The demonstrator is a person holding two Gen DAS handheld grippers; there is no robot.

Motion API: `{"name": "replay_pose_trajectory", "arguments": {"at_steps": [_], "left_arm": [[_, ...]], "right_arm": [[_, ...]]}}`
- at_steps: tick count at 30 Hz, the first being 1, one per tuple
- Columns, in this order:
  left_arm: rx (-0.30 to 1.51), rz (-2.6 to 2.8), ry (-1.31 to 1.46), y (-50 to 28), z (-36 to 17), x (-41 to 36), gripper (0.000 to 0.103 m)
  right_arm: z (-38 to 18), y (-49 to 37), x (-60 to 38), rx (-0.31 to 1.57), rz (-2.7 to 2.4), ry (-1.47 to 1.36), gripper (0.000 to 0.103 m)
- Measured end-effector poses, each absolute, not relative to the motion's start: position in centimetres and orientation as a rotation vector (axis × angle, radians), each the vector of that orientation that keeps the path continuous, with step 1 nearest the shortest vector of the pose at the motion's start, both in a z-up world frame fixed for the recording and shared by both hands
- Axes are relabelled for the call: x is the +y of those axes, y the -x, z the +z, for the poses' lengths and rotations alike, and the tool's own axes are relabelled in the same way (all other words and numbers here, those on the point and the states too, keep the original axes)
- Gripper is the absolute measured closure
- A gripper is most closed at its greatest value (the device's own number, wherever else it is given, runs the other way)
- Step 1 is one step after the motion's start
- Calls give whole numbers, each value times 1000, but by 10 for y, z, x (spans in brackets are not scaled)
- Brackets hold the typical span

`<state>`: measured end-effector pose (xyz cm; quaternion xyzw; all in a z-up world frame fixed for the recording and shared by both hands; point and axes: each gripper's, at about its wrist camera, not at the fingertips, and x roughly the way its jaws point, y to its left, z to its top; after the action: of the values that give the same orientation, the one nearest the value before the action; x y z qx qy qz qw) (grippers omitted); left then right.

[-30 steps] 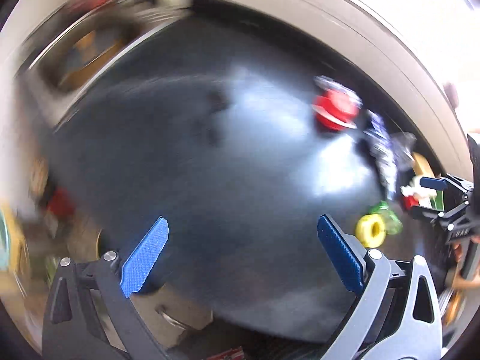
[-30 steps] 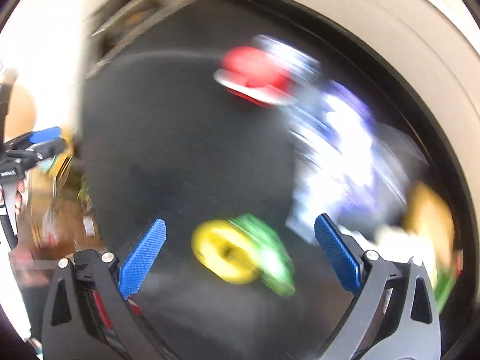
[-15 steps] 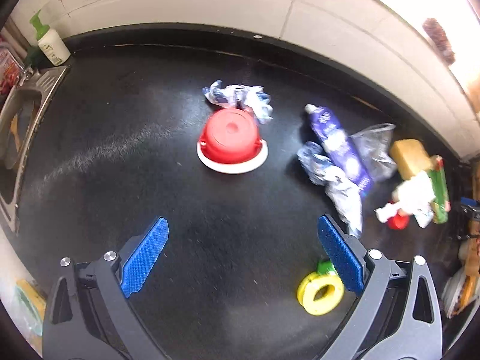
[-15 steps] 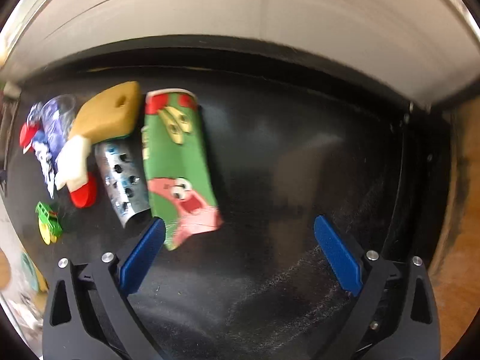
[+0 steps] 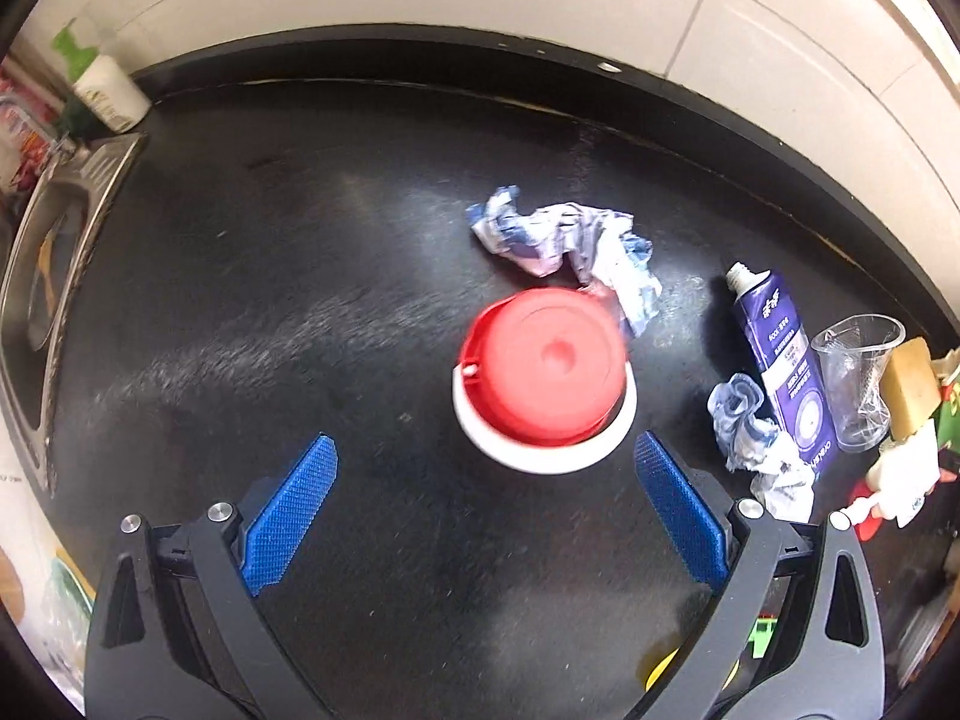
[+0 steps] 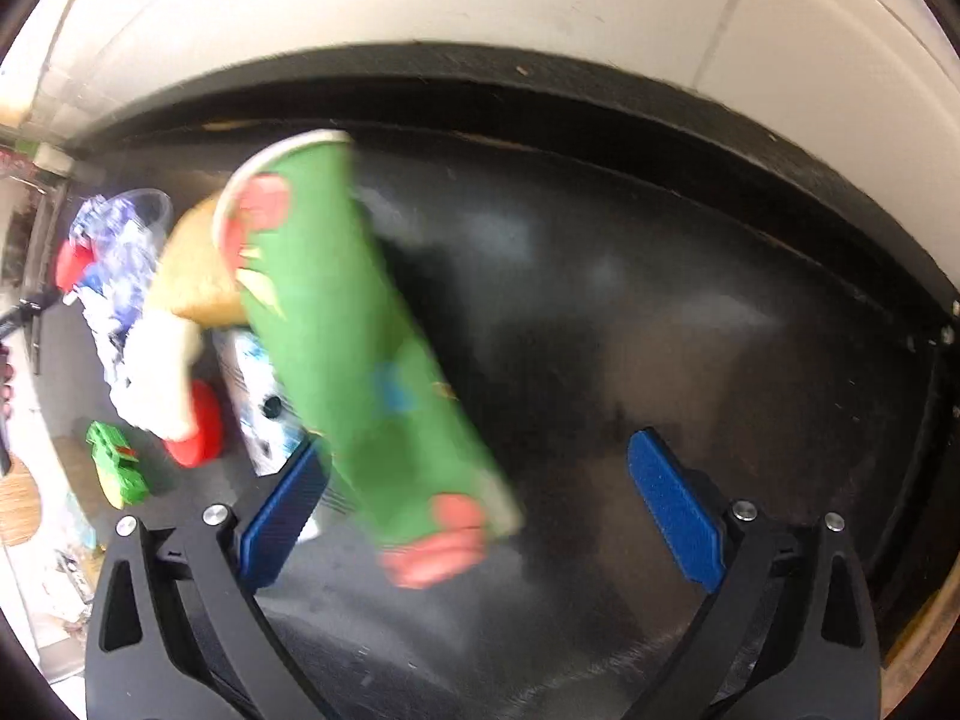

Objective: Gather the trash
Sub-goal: 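Grasp the green cartoon paper cup with the right gripper while the left grasps the red lid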

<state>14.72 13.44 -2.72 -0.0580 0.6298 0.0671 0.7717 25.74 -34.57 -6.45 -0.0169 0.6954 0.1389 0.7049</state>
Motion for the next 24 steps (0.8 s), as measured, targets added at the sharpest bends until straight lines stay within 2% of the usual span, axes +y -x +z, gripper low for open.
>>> {"name": "replay_pose_trajectory", "arguments": {"at_steps": [6,8,9,12,14,22,23,24], "left_arm": [[1370,152,103,-167,-45,131,6],[1399,163,129,-171,-53,133,6],[1400,180,157,-171,-56,136,6],[1408,216,229,-174,-63,144,6],[1410,211,300,-174,-68,152,6],[1358,209,286,-167,-66,152,6],[1341,203,281,-163,-63,146,9],[1324,195,276,-160,-59,142,22]], "right_arm": [[-52,-255,-317,1466,358,212,7],[-54,-255,-302,1456,388,273,23],[-58,-258,-298,1476,390,275,36],[-67,-265,-297,1516,376,226,45],[-69,-268,-299,1516,379,190,46],[-61,-271,-319,1509,379,137,47],[-56,-267,-328,1505,377,136,47],[-55,-264,-329,1504,376,134,48]]}}
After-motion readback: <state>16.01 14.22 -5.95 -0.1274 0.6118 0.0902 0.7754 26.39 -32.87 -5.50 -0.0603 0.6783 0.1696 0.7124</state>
